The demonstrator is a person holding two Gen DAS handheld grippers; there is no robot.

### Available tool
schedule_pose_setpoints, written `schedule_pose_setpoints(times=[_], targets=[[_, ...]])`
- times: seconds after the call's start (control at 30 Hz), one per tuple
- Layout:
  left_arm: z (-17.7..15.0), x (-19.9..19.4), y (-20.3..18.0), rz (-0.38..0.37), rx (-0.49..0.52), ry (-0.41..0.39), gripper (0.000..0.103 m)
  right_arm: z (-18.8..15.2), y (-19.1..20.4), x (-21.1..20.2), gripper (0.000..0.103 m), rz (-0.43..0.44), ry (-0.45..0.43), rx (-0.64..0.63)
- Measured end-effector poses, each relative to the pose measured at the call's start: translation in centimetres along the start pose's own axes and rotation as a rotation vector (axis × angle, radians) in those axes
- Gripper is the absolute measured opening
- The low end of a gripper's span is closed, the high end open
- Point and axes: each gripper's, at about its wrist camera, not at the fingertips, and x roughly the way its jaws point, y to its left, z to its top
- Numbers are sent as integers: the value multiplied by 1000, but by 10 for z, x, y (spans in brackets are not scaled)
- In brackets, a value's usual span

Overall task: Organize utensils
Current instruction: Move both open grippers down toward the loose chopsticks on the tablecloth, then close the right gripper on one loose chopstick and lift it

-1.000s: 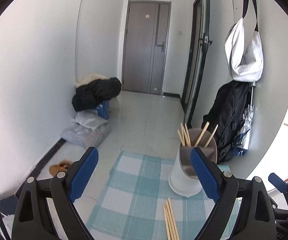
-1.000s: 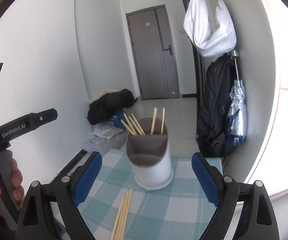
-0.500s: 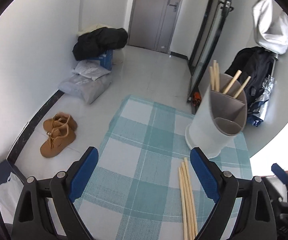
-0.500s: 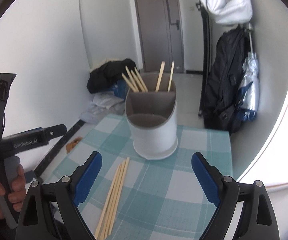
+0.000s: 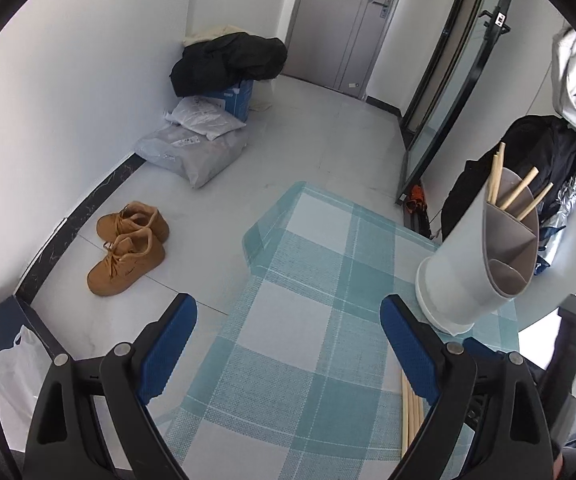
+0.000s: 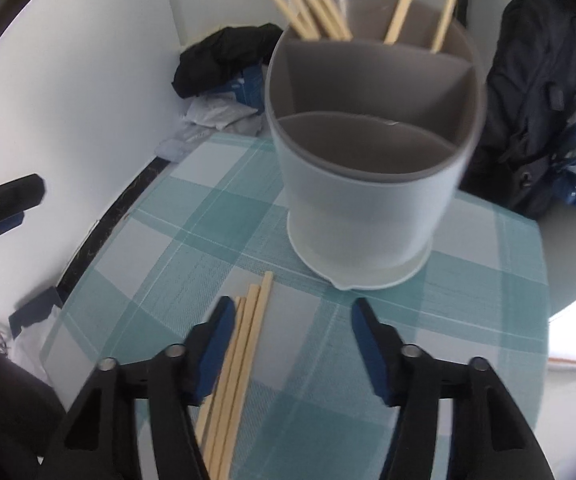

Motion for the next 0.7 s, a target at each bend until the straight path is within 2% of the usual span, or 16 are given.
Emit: schedule_pose_setpoints(times=[0.07, 0.13, 0.5, 0.6, 0.63, 0.7], targets=[[1, 2, 3, 19, -9, 2, 90, 4, 3, 13, 47, -14, 24, 6], [3, 3, 7, 5, -20, 7, 90, 6, 6, 21, 38, -17, 35, 15], [9, 17, 27, -33, -101, 63, 90, 5, 17, 31, 27, -80, 45, 11], [9, 17, 27, -41, -107, 72, 90, 9, 19, 34, 20, -89, 55, 15], [9, 16, 27, -44, -104, 69, 90, 10, 19, 35, 12, -92, 64, 17], [10, 16, 27, -39, -97, 65, 90, 9, 15, 37, 5, -81, 86, 38]])
